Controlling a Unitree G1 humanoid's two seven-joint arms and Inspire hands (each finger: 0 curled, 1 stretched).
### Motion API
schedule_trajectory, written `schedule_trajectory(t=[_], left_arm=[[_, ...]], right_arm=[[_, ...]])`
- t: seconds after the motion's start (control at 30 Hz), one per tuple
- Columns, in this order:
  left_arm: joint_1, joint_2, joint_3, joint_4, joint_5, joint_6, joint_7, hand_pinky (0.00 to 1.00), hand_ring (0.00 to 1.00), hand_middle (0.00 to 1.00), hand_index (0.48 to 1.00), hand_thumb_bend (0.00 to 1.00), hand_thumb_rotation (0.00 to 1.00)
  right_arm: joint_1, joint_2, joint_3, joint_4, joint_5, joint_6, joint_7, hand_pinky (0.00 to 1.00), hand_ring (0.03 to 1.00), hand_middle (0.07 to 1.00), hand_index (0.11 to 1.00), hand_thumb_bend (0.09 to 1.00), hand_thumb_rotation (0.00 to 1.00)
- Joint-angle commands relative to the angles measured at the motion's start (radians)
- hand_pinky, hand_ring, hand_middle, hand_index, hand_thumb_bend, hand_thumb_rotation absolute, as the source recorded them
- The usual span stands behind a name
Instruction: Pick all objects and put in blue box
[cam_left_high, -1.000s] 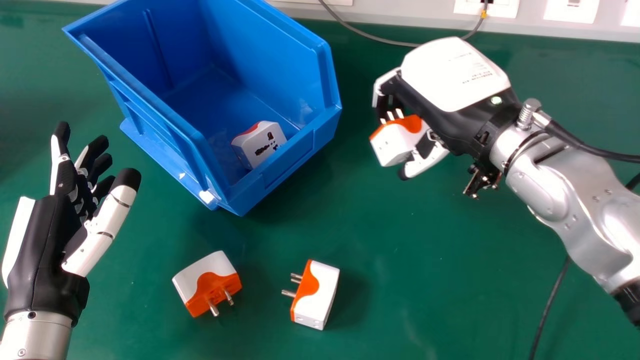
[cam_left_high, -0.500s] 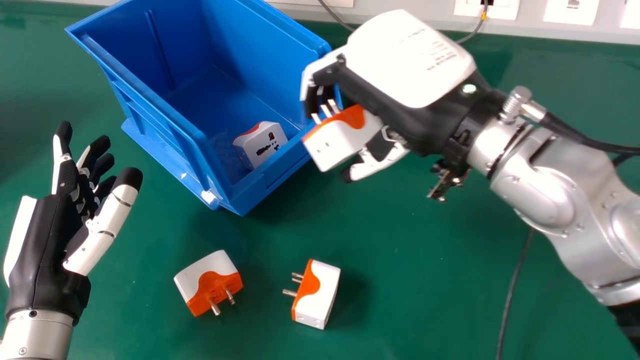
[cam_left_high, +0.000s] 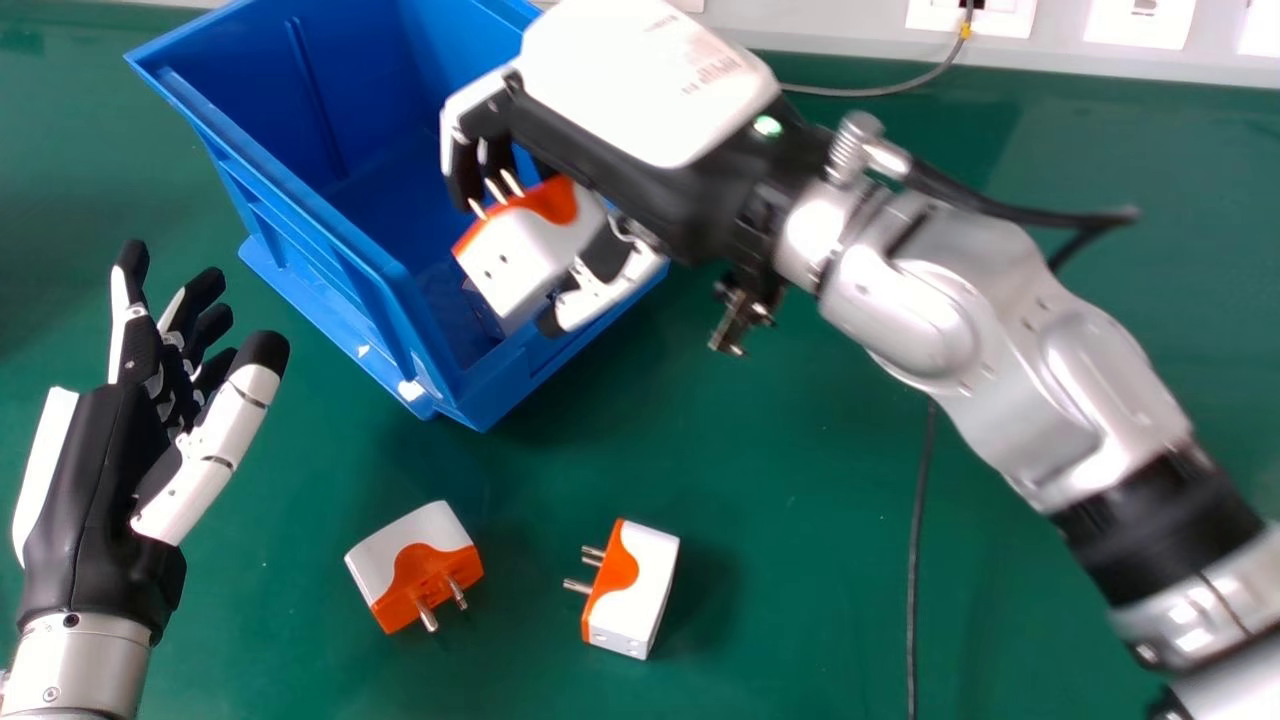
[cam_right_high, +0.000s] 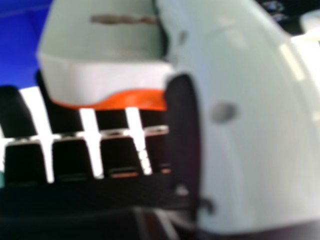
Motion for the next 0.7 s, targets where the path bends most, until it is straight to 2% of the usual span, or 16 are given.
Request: schedule_trajectory(t=[0.0, 0.17, 0.27, 0.43, 0.57, 0.67], left_arm=[[-0.002, 0.004, 0.003, -0.014, 0.001, -0.014, 0.004, 0.92, 0.95, 0.96, 0.939, 0.51, 0.54], [-0.005, 0.000, 0.000, -0.015, 0.001, -0.010, 0.008, 0.92, 0.95, 0.96, 0.939, 0.51, 0.54], [-0.008, -0.002, -0.001, -0.007, -0.005, -0.016, 0.004, 0.92, 0.95, 0.96, 0.940, 0.50, 0.54], [-0.008, 0.000, -0.001, -0.011, -0.004, -0.012, 0.004, 0.92, 0.95, 0.96, 0.941, 0.50, 0.54], [-0.007, -0.004, -0.003, -0.021, -0.009, -0.005, 0.003, 0.92, 0.95, 0.96, 0.943, 0.50, 0.54], [-0.011, -0.004, -0.004, -0.011, -0.007, -0.013, 0.002, 0.92, 0.95, 0.96, 0.943, 0.50, 0.54]], right_arm=[[-0.098, 0.017, 0.017, 0.045, -0.053, -0.006, -0.070, 0.34, 0.435, 0.514, 0.506, 0.493, 0.00], [-0.203, 0.052, 0.068, 0.199, -0.151, 0.017, -0.160, 0.34, 0.427, 0.505, 0.514, 0.492, 0.00], [-0.271, 0.090, 0.097, 0.342, -0.185, 0.027, -0.240, 0.34, 0.426, 0.508, 0.508, 0.493, 0.00], [-0.370, 0.158, 0.122, 0.542, -0.188, 0.048, -0.332, 0.36, 0.442, 0.501, 0.489, 0.494, 0.00], [-0.467, 0.220, 0.148, 0.708, -0.193, 0.100, -0.365, 0.35, 0.436, 0.503, 0.482, 0.495, 0.00], [-0.518, 0.250, 0.182, 0.794, -0.211, 0.142, -0.404, 0.35, 0.436, 0.503, 0.482, 0.495, 0.00]])
